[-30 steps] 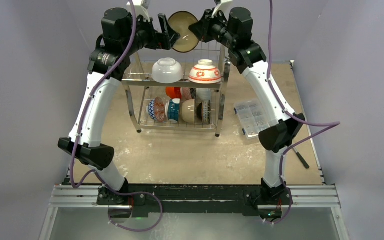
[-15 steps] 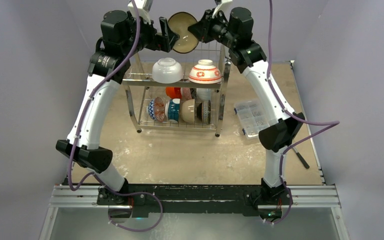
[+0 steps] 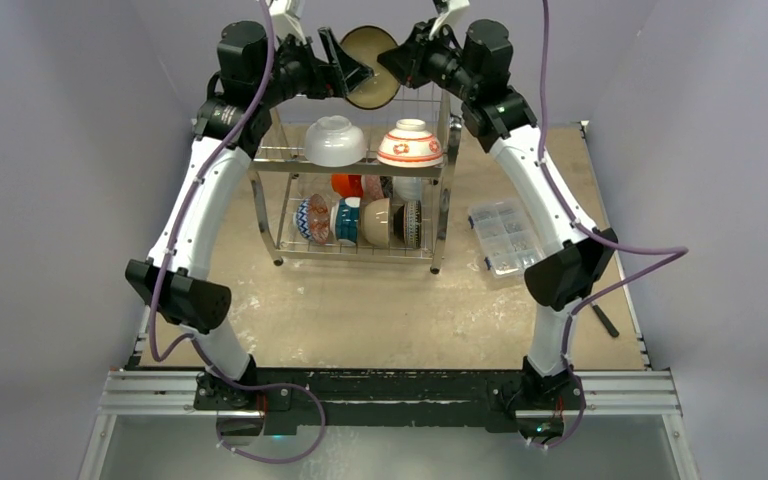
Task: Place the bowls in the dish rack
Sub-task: Turn the bowl upside down on the dish rack.
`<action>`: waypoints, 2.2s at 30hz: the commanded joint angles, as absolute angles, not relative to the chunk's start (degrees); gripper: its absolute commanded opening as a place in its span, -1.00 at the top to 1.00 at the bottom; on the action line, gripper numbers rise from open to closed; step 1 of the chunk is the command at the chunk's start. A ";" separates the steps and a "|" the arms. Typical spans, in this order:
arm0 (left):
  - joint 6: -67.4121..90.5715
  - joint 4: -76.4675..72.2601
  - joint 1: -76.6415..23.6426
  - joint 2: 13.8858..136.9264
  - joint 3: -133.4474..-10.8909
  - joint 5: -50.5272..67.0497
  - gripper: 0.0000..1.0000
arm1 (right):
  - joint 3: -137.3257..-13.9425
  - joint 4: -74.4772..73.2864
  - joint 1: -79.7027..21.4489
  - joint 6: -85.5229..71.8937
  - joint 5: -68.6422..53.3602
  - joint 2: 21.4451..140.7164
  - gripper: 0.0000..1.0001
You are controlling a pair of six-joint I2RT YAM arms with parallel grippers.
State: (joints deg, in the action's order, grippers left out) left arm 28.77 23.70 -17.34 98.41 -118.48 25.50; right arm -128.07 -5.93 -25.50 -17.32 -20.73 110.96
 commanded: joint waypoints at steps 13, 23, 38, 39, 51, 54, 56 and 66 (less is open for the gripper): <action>40.69 6.99 -14.04 94.72 -110.07 39.82 -0.55 | -127.24 6.15 -25.47 -17.87 -22.62 103.62 1.00; 43.23 0.91 -11.86 90.97 -105.59 45.49 -0.74 | -127.83 5.26 -25.43 -18.31 -22.59 103.93 1.00; 48.39 -4.86 -11.86 94.53 -105.14 48.05 -0.78 | -127.64 6.13 -25.40 -19.58 -24.24 104.15 1.00; 48.38 -4.90 -11.86 94.64 -104.93 48.01 -0.79 | -127.55 6.24 -25.42 -19.71 -24.38 104.22 1.00; 47.29 -5.34 -13.21 95.61 -104.76 47.40 -0.38 | -127.67 5.76 -25.41 -20.24 -24.97 104.99 1.00; 47.35 -6.19 -13.15 95.49 -104.85 47.23 -0.17 | -127.55 5.47 -25.40 -20.18 -24.99 105.04 1.00; 47.98 -7.06 -13.18 95.65 -104.85 47.39 0.03 | -127.17 5.55 -25.40 -20.17 -24.84 104.90 0.93; 50.88 -8.42 -12.13 95.92 -104.00 45.19 1.00 | -124.72 6.26 -25.45 -19.87 -23.95 103.77 0.19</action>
State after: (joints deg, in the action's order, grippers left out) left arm 49.45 -5.06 -12.78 96.42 -103.77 46.96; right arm -125.12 -0.67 -25.10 -18.94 -23.51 107.90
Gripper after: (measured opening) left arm 0.713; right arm 0.359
